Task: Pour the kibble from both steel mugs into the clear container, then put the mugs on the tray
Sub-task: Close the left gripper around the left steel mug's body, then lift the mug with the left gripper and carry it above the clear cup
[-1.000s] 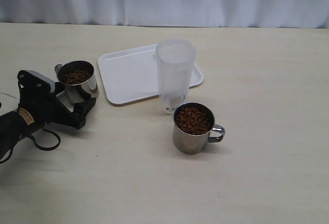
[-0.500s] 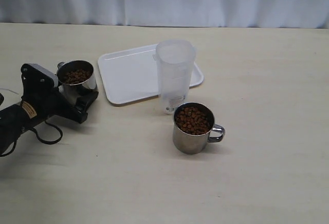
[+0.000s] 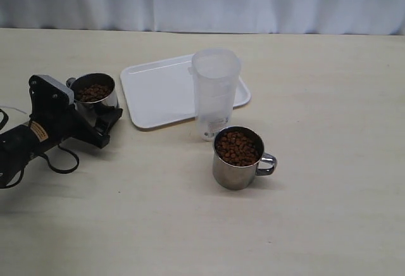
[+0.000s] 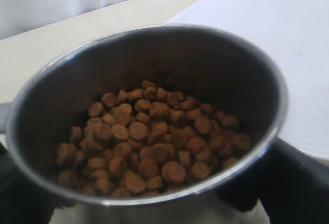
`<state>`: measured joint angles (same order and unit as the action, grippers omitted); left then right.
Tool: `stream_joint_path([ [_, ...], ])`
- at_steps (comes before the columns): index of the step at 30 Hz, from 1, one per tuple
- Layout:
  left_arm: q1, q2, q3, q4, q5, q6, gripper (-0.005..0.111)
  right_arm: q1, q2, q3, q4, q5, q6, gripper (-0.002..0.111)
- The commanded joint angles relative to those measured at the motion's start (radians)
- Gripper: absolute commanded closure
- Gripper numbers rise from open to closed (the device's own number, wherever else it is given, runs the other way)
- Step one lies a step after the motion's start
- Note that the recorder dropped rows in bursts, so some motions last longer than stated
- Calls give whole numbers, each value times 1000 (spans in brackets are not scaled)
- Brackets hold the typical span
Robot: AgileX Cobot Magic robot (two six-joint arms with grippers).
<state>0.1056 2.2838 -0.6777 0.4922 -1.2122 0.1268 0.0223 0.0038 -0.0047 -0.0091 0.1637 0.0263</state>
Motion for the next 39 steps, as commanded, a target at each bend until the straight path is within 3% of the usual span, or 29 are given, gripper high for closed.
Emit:
stream_joint_path([
  [1, 4, 2, -5, -8, -9, -3, 41, 3, -4, 5, -5, -2, -5, 103],
  [4, 4, 2, -5, -8, -9, -3, 44, 3, -4, 5, -5, -2, -5, 103],
  [7, 4, 2, -5, -8, -9, -3, 56, 3, -4, 5, -5, -2, -5, 103],
  [15, 4, 2, -5, -8, -9, -3, 107, 3, -4, 5, -5, -2, -5, 103],
  [21, 46, -6, -5, 59, -9, -99, 107, 3, -4, 5, -5, -2, -5, 103],
  [27, 117, -108, -5, 217, -9, -162, 107, 3, -4, 5, -5, -2, -5, 103],
  [39, 126, -366, -5, 518, 186, -322, 107, 3, -4, 5, -5, -2, -5, 103],
])
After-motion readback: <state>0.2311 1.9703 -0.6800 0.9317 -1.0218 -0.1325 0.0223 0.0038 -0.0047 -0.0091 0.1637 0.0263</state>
